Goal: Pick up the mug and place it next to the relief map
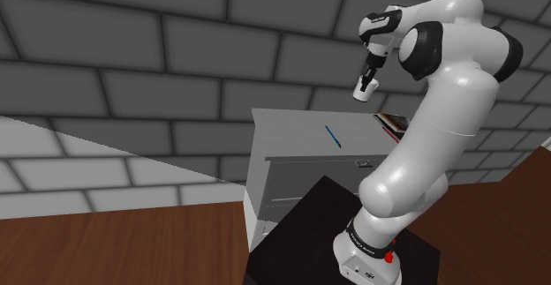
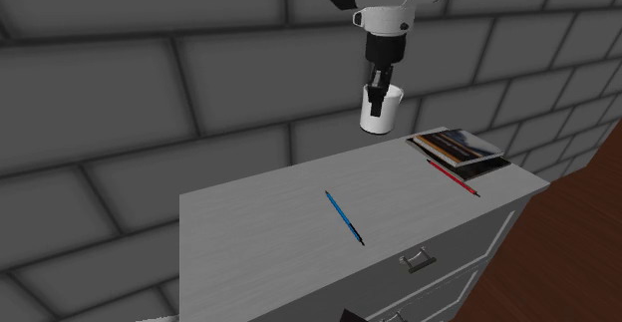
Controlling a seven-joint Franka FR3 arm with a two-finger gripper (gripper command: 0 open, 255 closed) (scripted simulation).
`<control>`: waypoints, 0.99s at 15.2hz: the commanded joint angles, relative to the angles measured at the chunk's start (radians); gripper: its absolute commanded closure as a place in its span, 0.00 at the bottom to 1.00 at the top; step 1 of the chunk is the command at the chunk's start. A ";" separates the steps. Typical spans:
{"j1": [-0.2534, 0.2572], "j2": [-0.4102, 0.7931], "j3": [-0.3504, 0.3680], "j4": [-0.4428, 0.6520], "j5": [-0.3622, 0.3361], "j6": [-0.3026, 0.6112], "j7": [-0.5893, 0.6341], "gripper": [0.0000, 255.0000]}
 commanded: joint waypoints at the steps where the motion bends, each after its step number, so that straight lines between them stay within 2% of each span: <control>1: -0.030 0.016 -0.022 0.016 0.014 -0.002 -0.057 1.00; 8: -0.153 0.119 -0.084 0.122 0.095 -0.027 -0.251 1.00; 15: -0.323 0.275 -0.113 0.304 0.209 -0.088 -0.440 1.00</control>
